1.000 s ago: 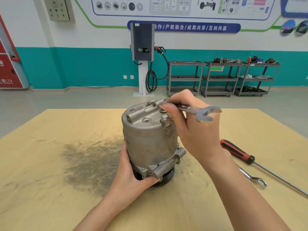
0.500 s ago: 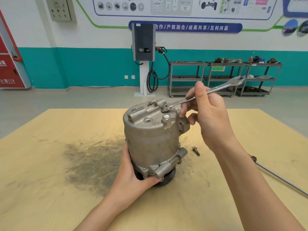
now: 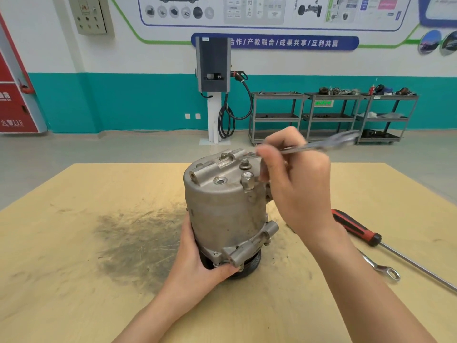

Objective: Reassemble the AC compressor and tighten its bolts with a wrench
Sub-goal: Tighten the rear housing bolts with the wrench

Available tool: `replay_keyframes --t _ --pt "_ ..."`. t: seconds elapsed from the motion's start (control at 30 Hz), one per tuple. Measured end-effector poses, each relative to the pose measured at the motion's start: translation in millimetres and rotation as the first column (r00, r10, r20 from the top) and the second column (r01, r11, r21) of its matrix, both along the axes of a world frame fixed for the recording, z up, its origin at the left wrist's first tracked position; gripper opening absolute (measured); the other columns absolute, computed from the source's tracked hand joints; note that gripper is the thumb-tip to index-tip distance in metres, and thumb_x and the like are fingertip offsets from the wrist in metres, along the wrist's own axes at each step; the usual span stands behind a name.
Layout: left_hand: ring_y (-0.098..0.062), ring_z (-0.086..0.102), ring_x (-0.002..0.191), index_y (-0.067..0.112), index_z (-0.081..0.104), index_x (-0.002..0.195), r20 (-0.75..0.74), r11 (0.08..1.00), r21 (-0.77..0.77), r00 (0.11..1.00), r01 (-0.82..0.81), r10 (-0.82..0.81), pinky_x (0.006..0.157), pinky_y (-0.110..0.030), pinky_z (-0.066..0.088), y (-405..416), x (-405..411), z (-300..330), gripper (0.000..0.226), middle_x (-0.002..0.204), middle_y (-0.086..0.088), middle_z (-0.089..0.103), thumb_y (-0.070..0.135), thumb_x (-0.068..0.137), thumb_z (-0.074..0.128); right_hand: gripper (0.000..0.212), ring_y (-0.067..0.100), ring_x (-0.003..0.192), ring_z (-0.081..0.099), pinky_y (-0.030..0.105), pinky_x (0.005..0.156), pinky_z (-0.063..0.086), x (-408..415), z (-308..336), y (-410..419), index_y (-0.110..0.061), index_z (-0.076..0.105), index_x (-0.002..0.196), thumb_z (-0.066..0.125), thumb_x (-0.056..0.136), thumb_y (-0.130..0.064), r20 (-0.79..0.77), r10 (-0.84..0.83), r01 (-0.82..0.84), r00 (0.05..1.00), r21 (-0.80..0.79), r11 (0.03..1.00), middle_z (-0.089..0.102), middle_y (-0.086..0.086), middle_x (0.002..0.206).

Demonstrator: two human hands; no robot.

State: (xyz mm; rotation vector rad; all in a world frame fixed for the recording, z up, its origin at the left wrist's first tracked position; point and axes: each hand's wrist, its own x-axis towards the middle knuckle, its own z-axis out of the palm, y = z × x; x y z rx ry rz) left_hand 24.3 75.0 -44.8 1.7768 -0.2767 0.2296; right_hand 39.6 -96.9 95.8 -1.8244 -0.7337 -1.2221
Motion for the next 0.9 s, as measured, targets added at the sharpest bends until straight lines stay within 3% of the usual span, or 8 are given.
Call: replay_keyframes --t 0.13,0.27,0.37,0.43,0.53,0.67,0.77,0.9 --pt "0.015 0.042 0.125 0.05 0.012 0.144 -0.013 1.0 -0.008 1.0 0.02 -0.02 0.092 0.0 0.038 1.1 -0.2 -0.4 0.12 0.134 0.037 0.041 0.057 0.051 0.087 0.028 0.019 0.051 0.058 0.017 0.049 0.037 3.7 4.8 -8.5 -0.019 0.051 0.081 0.039 0.102 -0.033 -0.215 0.294 -0.209 0.931 0.347 0.914 0.057 -0.002 0.055" --pt "0.017 0.041 0.124 0.048 0.01 0.146 -0.02 1.0 -0.007 1.0 0.015 -0.015 0.091 0.0 0.038 1.4 -0.2 -0.3 0.123 0.133 0.04 0.04 0.058 0.05 0.086 0.036 0.017 0.051 0.057 0.018 0.042 0.037 12.2 4.3 -14.8 -0.016 0.053 0.081 0.034 0.105 -0.034 -0.372 0.476 -0.256 0.797 0.505 0.824 0.058 0.0 0.054" --pt "0.016 0.041 0.126 0.046 0.01 0.147 -0.017 1.0 0.003 1.0 0.007 -0.007 0.097 -0.01 0.039 1.6 -0.2 0.0 0.125 0.137 0.036 0.039 0.059 0.049 0.086 0.038 0.015 0.051 0.057 0.02 0.04 0.035 17.9 2.4 -18.6 -0.015 0.053 0.08 0.033 0.105 -0.036 -0.435 0.547 -0.248 0.715 0.574 0.78 0.06 0.001 0.055" --pt "0.015 0.042 0.125 0.045 0.01 0.147 -0.023 1.0 0.01 1.0 0.005 -0.005 0.1 -0.015 0.04 1.8 0.0 0.0 0.125 0.135 0.036 0.04 0.058 0.049 0.086 0.038 0.014 0.052 0.058 0.02 0.04 0.035 19.6 1.5 -19.7 -0.015 0.053 0.081 0.033 0.105 -0.037 -0.437 0.54 -0.243 0.719 0.57 0.785 0.06 0.001 0.055" --pt "0.016 0.042 0.124 0.048 0.01 0.145 -0.035 1.0 0.012 0.999 0.002 -0.001 0.096 -0.009 0.04 2.0 0.5 -1.5 0.122 0.133 0.039 0.04 0.055 0.05 0.086 0.037 0.014 0.052 0.058 0.018 0.043 0.039 16.8 0.0 -16.7 -0.015 0.055 0.08 0.037 0.103 -0.038 -0.4 0.465 -0.239 0.79 0.497 0.834 0.06 0.0 0.055" --pt "0.019 0.042 0.121 0.047 0.008 0.147 -0.032 1.0 0.004 1.0 -0.001 0.001 0.088 0.002 0.038 2.0 1.0 -2.8 0.123 0.129 0.043 0.04 0.053 0.05 0.085 0.029 0.015 0.048 0.058 0.032 0.047 0.045 7.9 -1.4 -7.8 -0.019 0.053 0.077 0.047 0.098 -0.038 -0.186 0.131 -0.103 0.974 0.156 0.982 0.059 -0.003 0.055" --pt "0.02 0.041 0.122 0.048 0.008 0.146 -0.02 1.0 0.003 1.0 0.0 0.001 0.087 0.002 0.038 1.4 1.3 -2.8 0.123 0.128 0.045 0.039 0.054 0.05 0.085 0.036 0.002 0.044 0.045 0.028 0.041 0.038 3.4 -1.8 -2.2 -0.006 0.059 0.079 0.048 0.095 -0.036 0.015 -0.042 0.043 0.999 -0.051 0.998 0.05 -0.013 0.057" --pt "0.02 0.041 0.122 0.052 0.008 0.143 -0.019 1.0 0.007 1.0 -0.005 0.005 0.089 -0.002 0.04 1.7 1.2 -2.6 0.122 0.126 0.047 0.039 0.056 0.05 0.086 0.034 0.013 0.047 0.056 0.035 0.046 0.046 1.1 1.9 -3.7 -0.01 0.056 0.082 0.044 0.096 -0.038 -0.071 0.017 -0.014 0.997 0.048 0.999 0.059 -0.005 0.056"
